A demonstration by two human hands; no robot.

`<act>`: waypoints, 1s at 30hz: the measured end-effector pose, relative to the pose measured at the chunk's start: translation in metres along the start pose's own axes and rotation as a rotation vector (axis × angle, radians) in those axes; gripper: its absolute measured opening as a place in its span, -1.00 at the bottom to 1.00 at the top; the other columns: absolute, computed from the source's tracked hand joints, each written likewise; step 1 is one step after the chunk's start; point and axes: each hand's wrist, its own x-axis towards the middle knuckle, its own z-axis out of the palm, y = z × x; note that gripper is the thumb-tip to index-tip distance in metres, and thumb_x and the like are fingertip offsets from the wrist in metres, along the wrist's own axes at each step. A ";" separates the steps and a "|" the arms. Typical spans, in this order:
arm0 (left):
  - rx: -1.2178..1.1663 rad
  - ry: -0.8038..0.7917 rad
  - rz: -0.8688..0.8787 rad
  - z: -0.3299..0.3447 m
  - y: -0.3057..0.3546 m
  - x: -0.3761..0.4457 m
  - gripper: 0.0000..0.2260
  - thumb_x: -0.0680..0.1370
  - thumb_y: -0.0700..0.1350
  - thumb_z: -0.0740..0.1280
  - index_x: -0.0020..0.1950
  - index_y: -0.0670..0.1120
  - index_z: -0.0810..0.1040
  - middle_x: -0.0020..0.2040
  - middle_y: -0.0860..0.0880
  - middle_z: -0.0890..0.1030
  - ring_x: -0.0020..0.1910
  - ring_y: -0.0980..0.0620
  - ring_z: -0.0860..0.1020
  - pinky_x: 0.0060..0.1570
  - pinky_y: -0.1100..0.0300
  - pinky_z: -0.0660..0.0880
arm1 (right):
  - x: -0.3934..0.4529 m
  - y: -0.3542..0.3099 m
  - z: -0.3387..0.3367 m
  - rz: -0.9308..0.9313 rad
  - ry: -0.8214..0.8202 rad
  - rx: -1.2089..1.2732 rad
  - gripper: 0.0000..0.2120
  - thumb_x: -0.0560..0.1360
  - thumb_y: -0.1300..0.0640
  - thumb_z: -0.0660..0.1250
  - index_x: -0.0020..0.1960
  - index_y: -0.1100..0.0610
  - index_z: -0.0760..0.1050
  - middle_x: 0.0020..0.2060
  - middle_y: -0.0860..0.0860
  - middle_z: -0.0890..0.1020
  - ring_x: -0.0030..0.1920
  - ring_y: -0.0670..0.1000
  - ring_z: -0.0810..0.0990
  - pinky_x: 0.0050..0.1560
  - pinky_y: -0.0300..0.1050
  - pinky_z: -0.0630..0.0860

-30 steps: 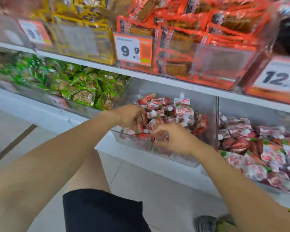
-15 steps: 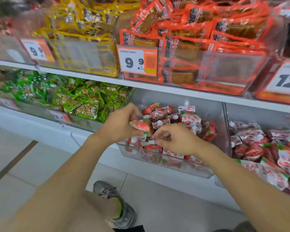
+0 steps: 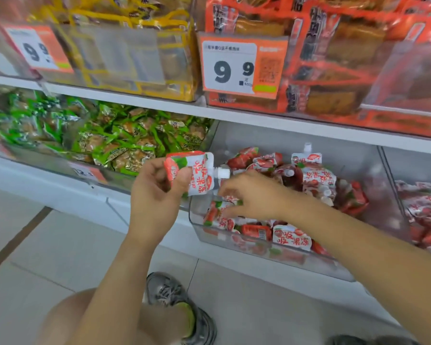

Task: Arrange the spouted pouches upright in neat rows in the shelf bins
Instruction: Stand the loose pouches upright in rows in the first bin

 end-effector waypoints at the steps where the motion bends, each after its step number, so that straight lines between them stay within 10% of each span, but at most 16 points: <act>1: -0.011 0.012 0.001 -0.002 -0.002 0.000 -0.74 0.41 -0.04 0.44 0.00 -0.10 0.47 -0.10 -0.03 0.70 -0.04 -0.02 0.68 -0.06 0.14 0.61 | 0.009 0.001 0.004 -0.001 -0.049 -0.118 -0.50 0.37 -0.22 0.49 0.16 0.07 0.57 -0.03 0.02 0.67 -0.02 0.03 0.60 0.01 -0.03 0.57; 9: -0.061 0.057 -0.042 -0.007 -0.004 0.004 -0.68 0.37 0.01 0.46 0.01 -0.12 0.49 -0.04 -0.10 0.70 -0.02 -0.05 0.68 -0.08 0.10 0.62 | 0.032 0.010 0.021 0.019 -0.301 -0.349 -0.25 0.36 -0.40 0.35 0.44 -0.06 0.37 0.30 -0.02 0.44 0.31 0.09 0.33 0.26 0.07 0.33; 16: -0.126 0.112 -0.086 -0.004 0.000 0.009 -0.77 0.38 -0.03 0.47 -0.08 -0.08 0.51 -0.16 0.02 0.71 -0.14 0.09 0.69 -0.22 0.28 0.57 | 0.033 0.006 0.015 0.108 -0.301 -0.091 -0.21 0.23 -0.28 0.55 0.33 0.07 0.47 0.15 -0.03 0.62 0.15 0.04 0.53 0.18 -0.03 0.45; 27: -0.148 0.102 -0.083 -0.003 0.002 0.010 -0.74 0.34 0.01 0.46 -0.10 -0.06 0.50 -0.14 -0.02 0.69 -0.14 0.10 0.68 -0.22 0.31 0.56 | 0.017 0.019 0.005 0.070 -0.201 0.103 -0.52 0.27 -0.12 0.60 0.00 0.02 0.42 -0.21 -0.04 0.49 -0.27 -0.10 0.41 -0.32 -0.19 0.29; 30: -0.142 0.092 -0.081 -0.001 0.001 0.011 -0.73 0.35 0.00 0.47 -0.07 -0.08 0.50 -0.11 -0.05 0.70 -0.12 0.08 0.69 -0.21 0.28 0.57 | 0.002 0.027 0.000 0.029 -0.120 0.206 -0.70 0.37 -0.07 0.54 -0.06 0.02 0.49 -0.15 -0.04 0.54 -0.19 -0.06 0.47 -0.18 -0.16 0.45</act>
